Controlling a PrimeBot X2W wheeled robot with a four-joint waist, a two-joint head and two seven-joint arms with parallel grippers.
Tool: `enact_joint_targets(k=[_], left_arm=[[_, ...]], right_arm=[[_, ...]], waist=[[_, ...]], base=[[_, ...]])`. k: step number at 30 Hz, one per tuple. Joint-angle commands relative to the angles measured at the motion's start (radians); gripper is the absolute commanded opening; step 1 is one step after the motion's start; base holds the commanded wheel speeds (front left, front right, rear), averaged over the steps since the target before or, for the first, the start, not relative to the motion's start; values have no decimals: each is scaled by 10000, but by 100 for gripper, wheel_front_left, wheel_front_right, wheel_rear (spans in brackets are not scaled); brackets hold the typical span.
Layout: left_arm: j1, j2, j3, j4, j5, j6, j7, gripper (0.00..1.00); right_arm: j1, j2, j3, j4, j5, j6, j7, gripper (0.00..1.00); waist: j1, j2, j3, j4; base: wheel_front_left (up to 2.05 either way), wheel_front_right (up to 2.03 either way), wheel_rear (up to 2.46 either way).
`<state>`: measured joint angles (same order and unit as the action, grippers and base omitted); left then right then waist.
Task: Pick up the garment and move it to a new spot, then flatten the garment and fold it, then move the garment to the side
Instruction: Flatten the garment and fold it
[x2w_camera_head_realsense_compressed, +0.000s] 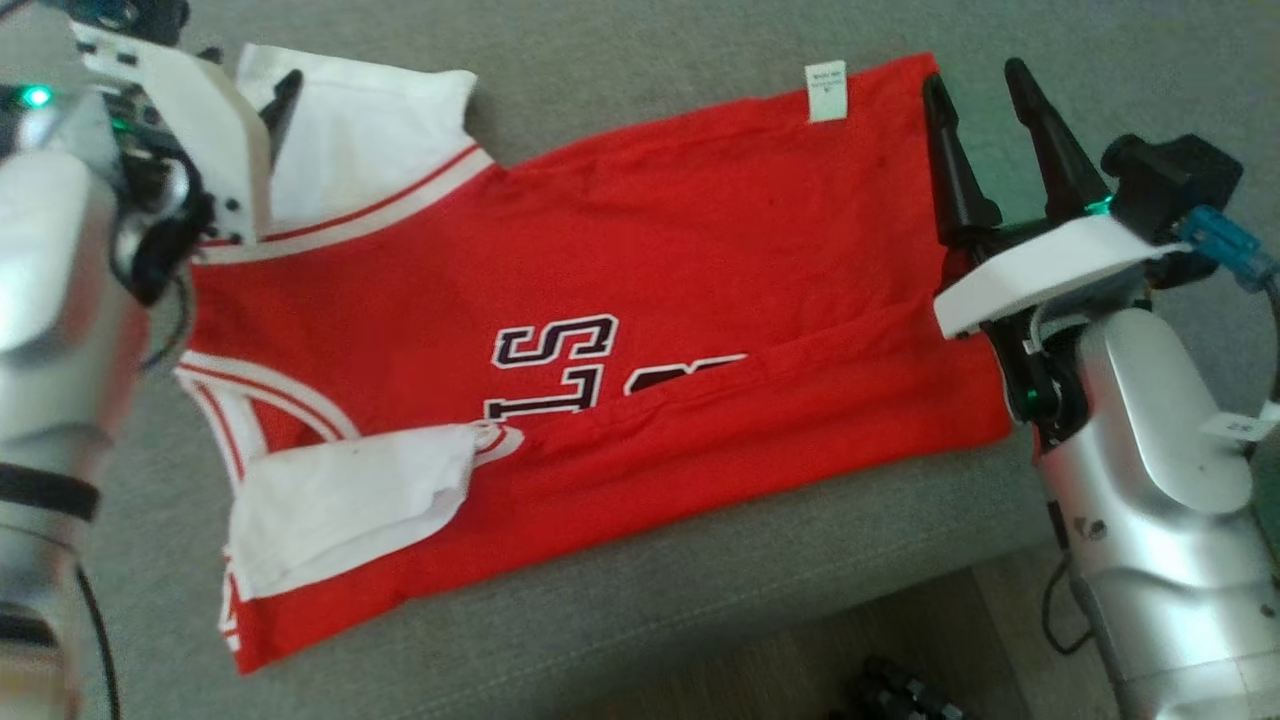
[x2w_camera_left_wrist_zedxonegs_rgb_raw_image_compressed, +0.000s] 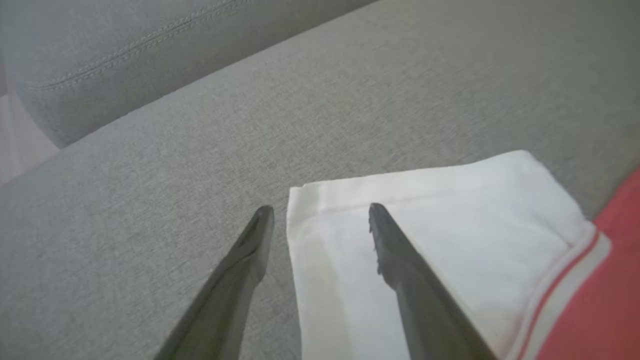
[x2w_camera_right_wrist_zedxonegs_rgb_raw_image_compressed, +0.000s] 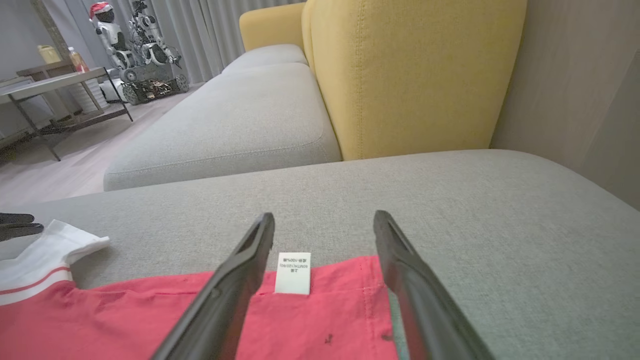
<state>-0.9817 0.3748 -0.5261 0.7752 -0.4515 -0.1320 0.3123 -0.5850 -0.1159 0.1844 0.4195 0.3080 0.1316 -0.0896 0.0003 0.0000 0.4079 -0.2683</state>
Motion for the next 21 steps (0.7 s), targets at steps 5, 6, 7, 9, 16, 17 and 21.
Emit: enact_joint_targets(k=[5, 6, 7, 9, 16, 17, 21], left_arm=[[-1091, 1160, -789, -84, -592, 16, 691, 100], [-1188, 1246, -987, -54, -678, 15, 763, 100], [-1272, 1317, -1165, -29, -757, 15, 801, 100], [-1409, 1404, -1453, 5, -942, 15, 795, 100], [-1789, 1486, -2248, 442, -1474, 14, 572, 100], [-1816, 1454, -2338, 497, -1556, 14, 580, 100], [-1893, 1243, -2588, 573, -2007, 14, 409, 0]], right_arm=[[-378, 129, 267, -48, 50, -9, -306, 100], [-399, 131, 273, -1, 56, -9, -341, 100], [-412, 131, 278, 47, 62, -9, -369, 100], [-431, 127, 295, 140, 68, -9, -424, 100], [-574, 149, 356, 396, 120, -9, -536, 100], [-595, 149, 352, 423, 128, -9, -542, 100], [-654, 76, 253, 602, 130, -9, -554, 100]], waist=[[-3, 0, 406, -398], [-3, 0, 421, -409], [-3, 0, 435, -417], [-3, 0, 453, -429], [-3, 0, 538, -478], [-3, 0, 545, -472], [-3, 0, 522, -324]], base=[[0, 0, 0], [0, 0, 0], [0, 0, 0], [0, 0, 0], [0, 0, 0], [0, 0, 0], [0, 0, 0]])
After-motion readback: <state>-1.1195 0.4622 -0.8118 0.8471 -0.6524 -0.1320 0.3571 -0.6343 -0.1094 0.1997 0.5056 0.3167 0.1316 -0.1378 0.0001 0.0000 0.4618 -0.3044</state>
